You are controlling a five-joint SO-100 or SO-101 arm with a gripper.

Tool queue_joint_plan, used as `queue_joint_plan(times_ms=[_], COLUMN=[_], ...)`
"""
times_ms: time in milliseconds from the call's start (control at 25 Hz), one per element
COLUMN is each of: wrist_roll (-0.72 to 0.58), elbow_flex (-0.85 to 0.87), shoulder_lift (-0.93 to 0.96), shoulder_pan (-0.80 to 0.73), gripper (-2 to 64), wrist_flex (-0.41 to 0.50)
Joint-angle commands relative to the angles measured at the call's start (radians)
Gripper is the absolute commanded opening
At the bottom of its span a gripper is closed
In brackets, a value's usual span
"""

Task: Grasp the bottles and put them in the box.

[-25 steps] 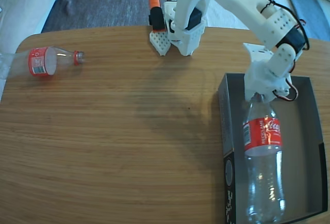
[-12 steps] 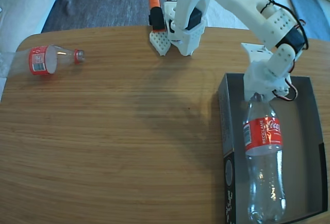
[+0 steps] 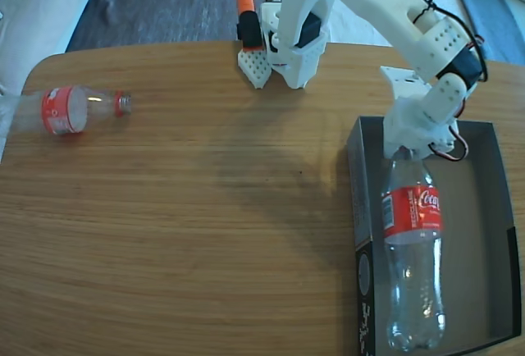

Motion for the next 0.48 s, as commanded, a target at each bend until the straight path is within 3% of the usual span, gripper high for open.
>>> queue_joint_plan(times_ms=[0,240,440], wrist_roll=[0.005,0.005,0.008], elbow_flex=[-0.029,-0.091,-0.255], shoulder_lift=[0.034,0.035,0.035], shoulder_pan=[0.006,0.044,0.104], gripper=[25.0,25.5,25.5], wrist_flex=[0.011,0.017,0.137])
